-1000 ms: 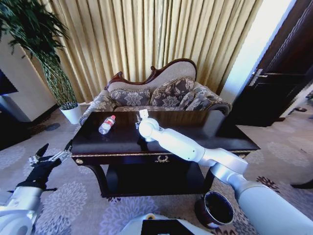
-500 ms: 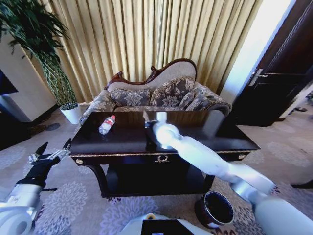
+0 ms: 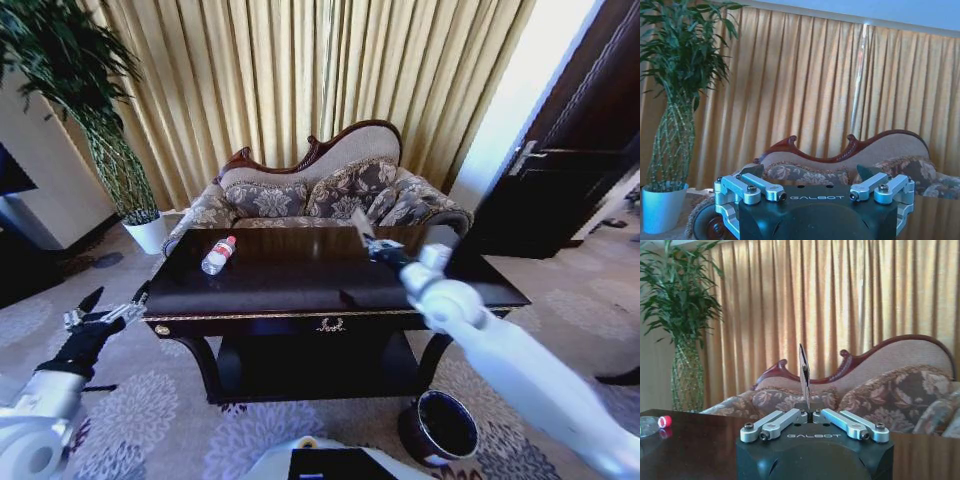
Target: Move to the front of the table and place the trash on the table into the trash bin.
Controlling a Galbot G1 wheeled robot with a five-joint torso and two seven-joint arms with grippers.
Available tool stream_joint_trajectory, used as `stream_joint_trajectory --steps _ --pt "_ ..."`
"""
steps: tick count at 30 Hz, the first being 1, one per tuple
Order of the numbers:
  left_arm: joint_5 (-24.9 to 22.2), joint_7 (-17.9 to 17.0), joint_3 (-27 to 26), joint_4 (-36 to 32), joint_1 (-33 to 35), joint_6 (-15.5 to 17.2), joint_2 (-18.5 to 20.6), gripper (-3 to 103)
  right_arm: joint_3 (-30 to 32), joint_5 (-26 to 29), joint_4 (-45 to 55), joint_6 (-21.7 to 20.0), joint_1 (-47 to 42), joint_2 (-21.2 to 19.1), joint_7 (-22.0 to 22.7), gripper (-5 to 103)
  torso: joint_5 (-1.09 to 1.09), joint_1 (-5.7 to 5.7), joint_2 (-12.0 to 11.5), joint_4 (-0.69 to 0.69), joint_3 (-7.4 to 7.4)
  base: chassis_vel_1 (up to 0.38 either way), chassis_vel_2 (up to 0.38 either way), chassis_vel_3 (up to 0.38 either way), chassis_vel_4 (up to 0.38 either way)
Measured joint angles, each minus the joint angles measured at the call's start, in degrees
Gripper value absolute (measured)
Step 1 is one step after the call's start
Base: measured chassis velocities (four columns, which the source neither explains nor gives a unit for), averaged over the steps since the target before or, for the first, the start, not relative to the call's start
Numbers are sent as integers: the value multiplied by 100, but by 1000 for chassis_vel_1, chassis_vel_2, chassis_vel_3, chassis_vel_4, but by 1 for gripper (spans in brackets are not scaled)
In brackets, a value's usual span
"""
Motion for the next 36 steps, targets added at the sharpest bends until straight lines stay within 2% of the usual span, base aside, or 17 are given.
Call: stream_joint_trajectory --steps 1,2,4,5,7,9,12,14,18,24,36 --pt "0 0 0 0 0 0 0 100 0 0 0 0 0 0 0 0 0 0 0 0 0 0 0 0 0" --pt "-54 45 -13 58 -2 -37 65 100 493 -124 178 -97 -431 82 -106 0 -3 0 0 6 0 0 0 0 0" --pt "-126 66 -29 106 -3 -64 139 100 982 -329 344 -164 -959 226 -193 0 -1 0 0 2 0 0 0 0 0" --pt "-163 67 -41 139 -6 -74 206 100 1465 -556 496 -174 -1413 418 -240 0 -1 0 0 -1 0 0 0 0 0" --pt "-171 67 -52 150 -6 -75 236 100 1650 -653 576 -170 -1623 510 -255 0 -3 0 0 -2 0 0 0 0 0" --pt "-219 64 -86 162 -5 -75 329 100 2106 -954 814 -109 -2269 823 -258 0 0 0 0 0 0 0 0 0 0" --pt "-221 38 -90 180 -14 -75 375 100 2293 -1211 955 -91 -2648 1004 -205 0 -1 0 0 -1 0 0 0 0 0" --pt "-220 -129 -66 181 -50 -38 402 100 2390 -1504 1157 -116 -3018 1213 118 0 -2 0 0 0 0 0 0 0 0" --pt "-216 -250 11 182 -115 35 394 100 2308 -1737 1369 -186 -3244 1454 455 0 -2 0 0 1 0 0 0 0 0" --pt "-213 -267 81 181 -154 75 381 100 2164 -1901 1448 -243 -3256 1615 631 0 -2 0 0 1 0 0 0 0 0" --pt "-205 -189 130 67 -138 115 347 100 2136 -1932 1654 -325 -3357 1612 733 0 -2 1 -1 1 1 0 0 0 0"
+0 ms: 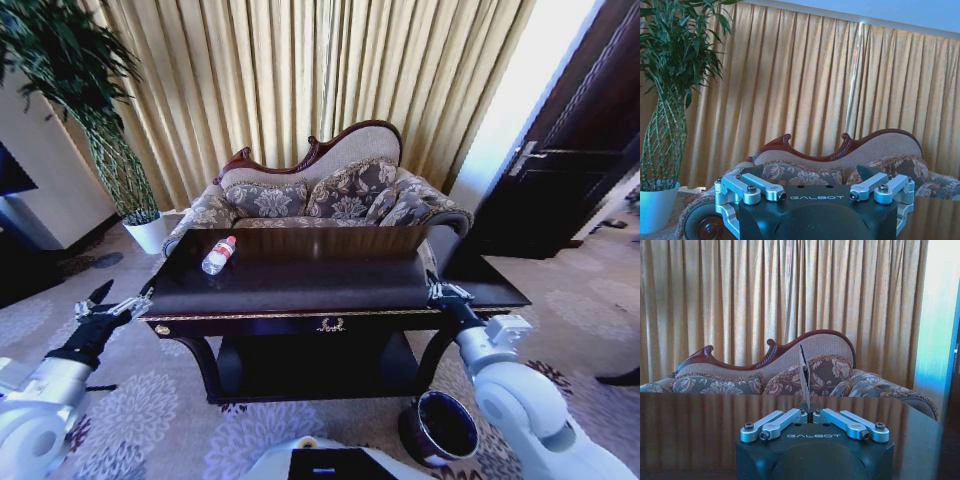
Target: Move to the front of the table and place the trash on the table into the trash bin.
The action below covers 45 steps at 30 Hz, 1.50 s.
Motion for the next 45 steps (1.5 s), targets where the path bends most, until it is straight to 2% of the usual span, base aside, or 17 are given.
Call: stream_joint_trajectory --steps 19,45 --pt "9 113 -31 -1 46 -12 -40 100 -62 35 97 0 -81 5 106 0 0 0 0 0 0 33 -36 -29 35" --pt "26 236 -39 -27 72 -26 -133 100 -113 -9 83 30 -130 58 131 0 0 -1 0 0 0 115 -116 -118 112"
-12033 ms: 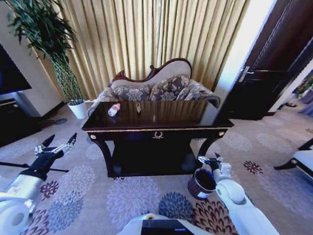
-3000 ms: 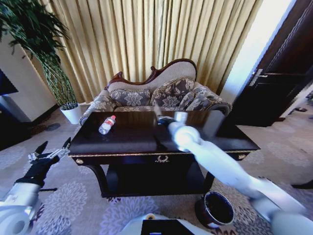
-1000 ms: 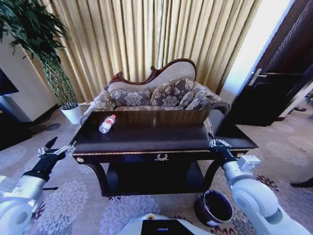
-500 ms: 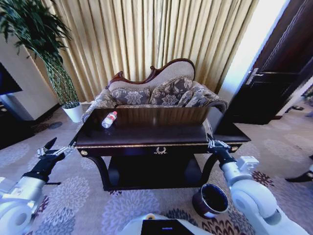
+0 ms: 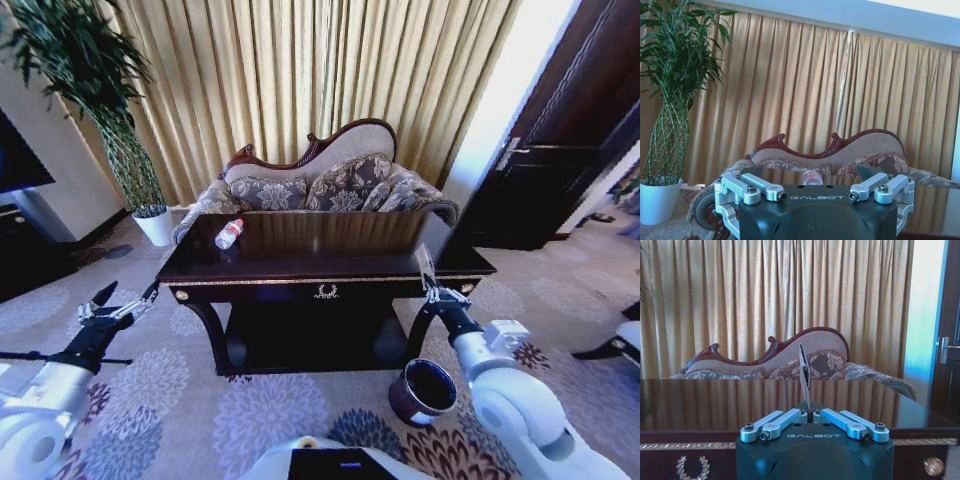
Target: Move to the front of the table and place the trash on the table into the trash bin.
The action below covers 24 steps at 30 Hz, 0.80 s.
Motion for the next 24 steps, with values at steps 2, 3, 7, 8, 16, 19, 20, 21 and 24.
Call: stream_joint_trajectory --steps 2,3,7,8,16,19,20,21,24 --pt "0 0 1 0 0 -1 0 100 0 -9 0 1 -6 1 0 0 0 0 0 0 0 147 -144 -145 150" --pt "0 0 1 0 0 -2 0 100 -3 -24 -3 4 -7 2 0 0 0 0 0 0 0 147 -155 -128 150" --pt "1 0 1 4 -10 -4 2 100 -59 -66 -55 26 10 15 -1 0 0 0 0 1 0 144 -142 -129 139" --pt "2 0 1 8 -11 -5 2 100 -80 -83 -77 29 14 26 -1 0 0 -1 0 1 -1 74 -57 -126 74" --pt "4 6 1 32 -8 -13 -3 100 -245 -368 -811 -4 -74 274 -176 0 0 0 -1 1 1 14 -19 -13 14" --pt "4 7 -6 53 -22 -20 -4 100 -325 -542 -1495 -122 -177 452 -391 0 0 3 -2 0 2 0 0 0 0" --pt "4 7 -6 53 -22 -20 -4 100 -325 -542 -1495 -122 -177 452 -391 0 0 3 -2 0 2 0 0 0 0" --pt "2 7 -8 60 -26 -21 -4 100 -372 -579 -1681 -167 -184 500 -412 0 1 3 -2 -1 2 0 0 0 0" --pt "0 7 -9 73 -32 -23 -6 100 -521 -773 -2181 -199 -97 591 -445 0 0 2 -1 -1 1 0 0 0 0"
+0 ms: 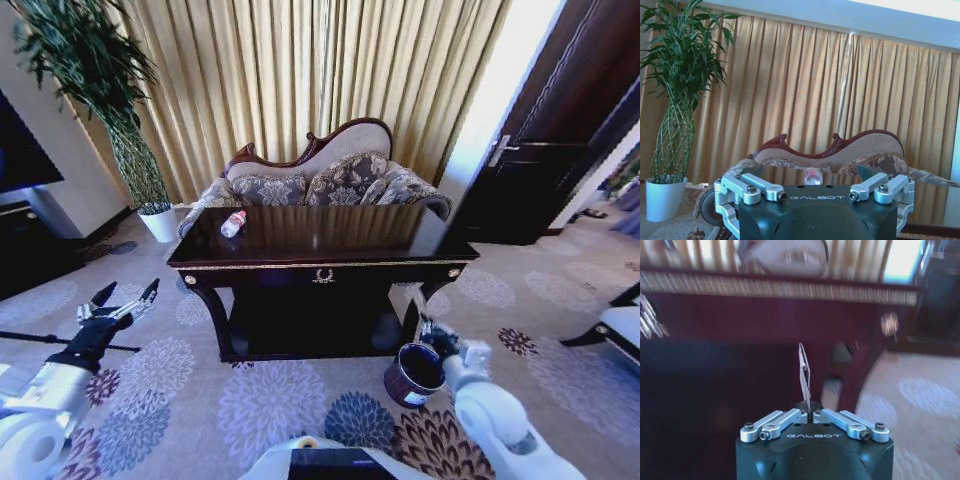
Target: Move to the front of the table and place the trash on the table into the trash bin.
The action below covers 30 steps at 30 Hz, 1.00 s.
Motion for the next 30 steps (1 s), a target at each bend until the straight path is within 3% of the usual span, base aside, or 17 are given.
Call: stream_joint_trajectory --steps 9,18,30 --pt "-5 10 -6 -28 13 -8 -4 100 -612 -406 -2206 115 1363 102 11 0 1 0 0 3 0 0 0 0 0" --pt "-4 23 5 -96 35 -23 -39 100 -630 -521 -3823 334 2028 0 -12 0 0 -1 1 0 0 0 0 0 0" --pt "11 30 2 -210 84 -15 -69 100 -658 -541 -4356 488 2265 199 -185 0 0 -1 1 2 -1 0 0 0 0"
